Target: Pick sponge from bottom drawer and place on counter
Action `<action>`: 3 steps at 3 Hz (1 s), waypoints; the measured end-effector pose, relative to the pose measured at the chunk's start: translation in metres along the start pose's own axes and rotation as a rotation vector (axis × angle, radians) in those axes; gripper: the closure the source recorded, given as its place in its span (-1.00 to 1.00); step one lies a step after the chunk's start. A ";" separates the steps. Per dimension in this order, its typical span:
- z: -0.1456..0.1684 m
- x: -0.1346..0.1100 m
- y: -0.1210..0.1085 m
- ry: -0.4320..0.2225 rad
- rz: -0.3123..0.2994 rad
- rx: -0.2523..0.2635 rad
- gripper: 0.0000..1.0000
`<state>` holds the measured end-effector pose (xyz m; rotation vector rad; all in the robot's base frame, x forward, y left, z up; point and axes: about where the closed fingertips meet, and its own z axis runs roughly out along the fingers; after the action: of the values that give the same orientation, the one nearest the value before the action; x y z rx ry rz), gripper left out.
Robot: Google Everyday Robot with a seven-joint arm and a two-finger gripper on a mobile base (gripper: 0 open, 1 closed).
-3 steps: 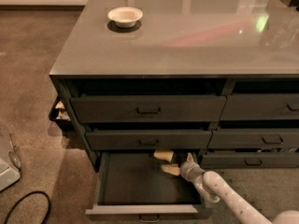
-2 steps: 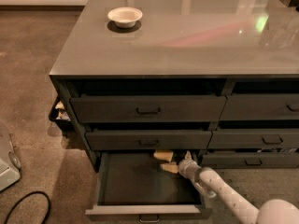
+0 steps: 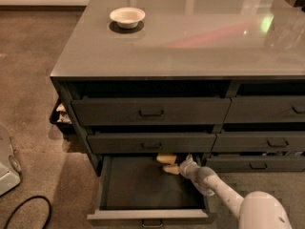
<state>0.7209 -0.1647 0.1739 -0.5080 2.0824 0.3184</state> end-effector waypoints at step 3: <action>0.051 0.022 0.014 0.052 -0.068 -0.067 -1.00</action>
Offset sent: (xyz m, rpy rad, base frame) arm 0.0219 0.0336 -0.0499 -0.0526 0.0365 0.1218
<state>0.7415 -0.1360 0.1287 -0.6321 2.1050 0.3388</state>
